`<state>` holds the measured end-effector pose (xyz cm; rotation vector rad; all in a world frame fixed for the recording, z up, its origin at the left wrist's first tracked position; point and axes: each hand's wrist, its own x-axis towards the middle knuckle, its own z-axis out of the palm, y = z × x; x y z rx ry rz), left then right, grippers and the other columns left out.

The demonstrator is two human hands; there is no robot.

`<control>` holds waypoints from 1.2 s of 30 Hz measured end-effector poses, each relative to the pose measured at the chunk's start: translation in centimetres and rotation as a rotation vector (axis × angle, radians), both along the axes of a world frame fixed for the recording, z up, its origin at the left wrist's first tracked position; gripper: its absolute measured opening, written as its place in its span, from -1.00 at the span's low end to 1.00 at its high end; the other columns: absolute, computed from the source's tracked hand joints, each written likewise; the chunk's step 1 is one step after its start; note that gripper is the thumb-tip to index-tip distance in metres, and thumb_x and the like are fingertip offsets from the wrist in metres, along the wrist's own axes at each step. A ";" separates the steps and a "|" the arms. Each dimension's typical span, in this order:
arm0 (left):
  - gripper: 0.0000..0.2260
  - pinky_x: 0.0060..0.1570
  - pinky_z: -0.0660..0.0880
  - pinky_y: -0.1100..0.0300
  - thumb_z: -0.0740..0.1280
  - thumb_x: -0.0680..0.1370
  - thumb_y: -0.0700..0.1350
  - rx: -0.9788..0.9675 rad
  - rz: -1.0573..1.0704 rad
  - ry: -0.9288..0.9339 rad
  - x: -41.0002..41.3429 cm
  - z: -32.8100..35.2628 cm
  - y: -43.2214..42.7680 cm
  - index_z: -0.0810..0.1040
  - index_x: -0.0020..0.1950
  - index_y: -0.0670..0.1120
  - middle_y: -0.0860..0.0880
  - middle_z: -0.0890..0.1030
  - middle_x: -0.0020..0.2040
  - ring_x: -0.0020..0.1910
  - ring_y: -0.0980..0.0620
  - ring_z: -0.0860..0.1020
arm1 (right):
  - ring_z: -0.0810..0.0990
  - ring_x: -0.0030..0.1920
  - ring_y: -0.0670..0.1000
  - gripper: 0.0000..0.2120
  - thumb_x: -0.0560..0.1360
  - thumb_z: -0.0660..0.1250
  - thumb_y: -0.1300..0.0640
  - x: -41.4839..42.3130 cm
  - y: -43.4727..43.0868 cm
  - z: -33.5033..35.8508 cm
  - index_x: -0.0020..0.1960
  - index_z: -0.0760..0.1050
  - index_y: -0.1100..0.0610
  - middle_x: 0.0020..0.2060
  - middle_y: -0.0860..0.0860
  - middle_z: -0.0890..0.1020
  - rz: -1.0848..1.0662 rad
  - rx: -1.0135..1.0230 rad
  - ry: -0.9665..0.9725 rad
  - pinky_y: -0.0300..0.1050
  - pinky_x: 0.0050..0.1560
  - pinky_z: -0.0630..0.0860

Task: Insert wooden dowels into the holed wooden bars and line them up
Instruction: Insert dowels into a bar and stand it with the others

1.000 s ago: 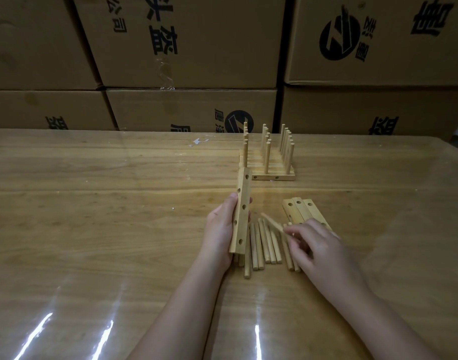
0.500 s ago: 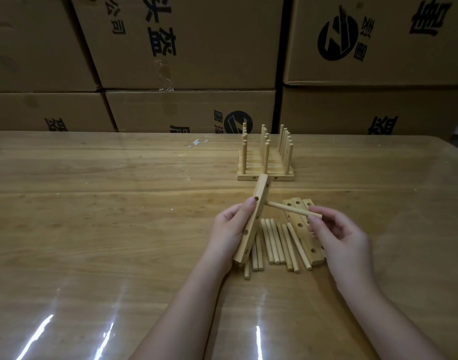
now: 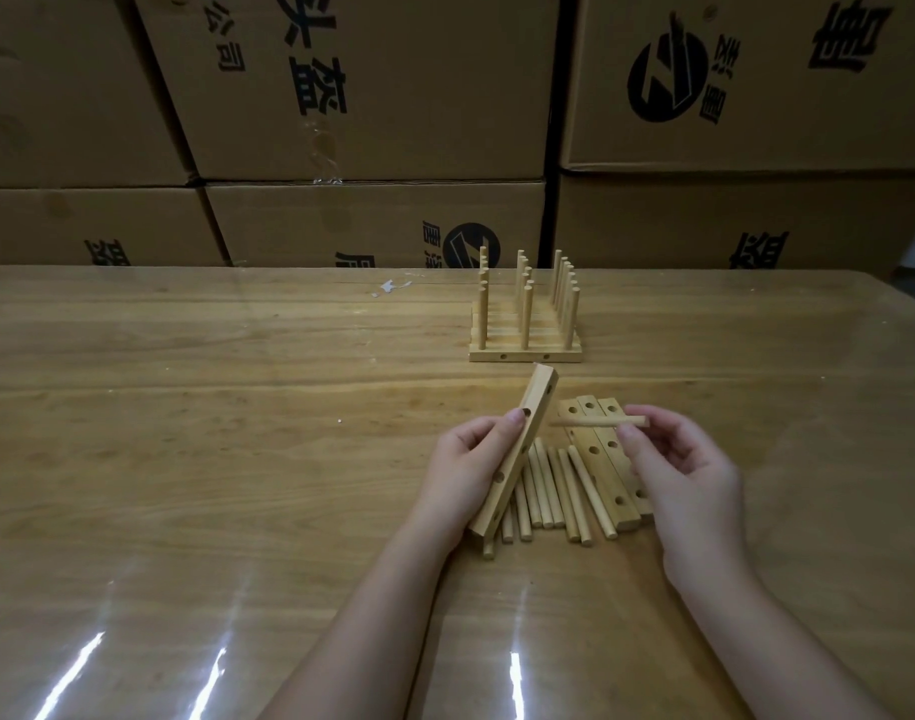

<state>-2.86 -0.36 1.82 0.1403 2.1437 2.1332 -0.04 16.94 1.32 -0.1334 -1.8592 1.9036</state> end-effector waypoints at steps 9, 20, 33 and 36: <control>-0.73 -0.35 0.47 0.25 0.31 0.53 0.12 0.009 0.022 -0.015 -0.3 -0.2 0.0 0.66 -0.24 0.00 -0.04 0.57 -0.33 -0.38 0.09 0.51 | 0.67 -0.16 -0.01 -0.92 0.50 0.29 0.22 -0.1 0.0 0.7 -0.02 0.53 0.14 -0.21 0.05 0.69 0.038 -0.257 0.041 -0.27 -0.21 0.58; -0.72 0.13 0.45 0.03 0.21 0.60 0.04 0.027 0.053 0.097 -0.5 -0.5 0.0 0.65 0.12 -0.05 0.13 0.63 -0.21 -0.14 0.15 0.55 | 0.66 -0.14 -0.07 -0.89 0.50 0.29 0.24 0.2 -0.4 0.0 -0.01 0.52 0.08 -0.19 -0.01 0.68 0.092 0.039 0.050 -0.31 -0.13 0.57; -0.79 -0.08 0.43 0.52 0.22 0.61 0.01 0.002 0.009 0.171 -0.5 -0.5 0.2 0.58 0.03 0.32 0.41 0.61 -0.02 0.05 0.44 0.52 | 0.64 -0.16 -0.10 -0.88 0.52 0.27 0.21 0.1 -0.3 0.1 -0.03 0.53 0.01 -0.21 -0.04 0.68 0.018 0.067 0.131 -0.35 -0.14 0.54; -0.76 -0.01 0.35 0.60 0.22 0.61 -0.02 0.018 -0.017 0.213 -0.3 -0.3 0.3 0.51 0.18 0.30 0.43 0.55 0.12 0.18 0.46 0.44 | 0.63 -0.15 -0.16 -0.84 0.52 0.27 0.19 0.1 -0.1 -0.1 -0.01 0.53 -0.05 -0.22 -0.06 0.67 -0.011 0.155 0.139 -0.38 -0.12 0.52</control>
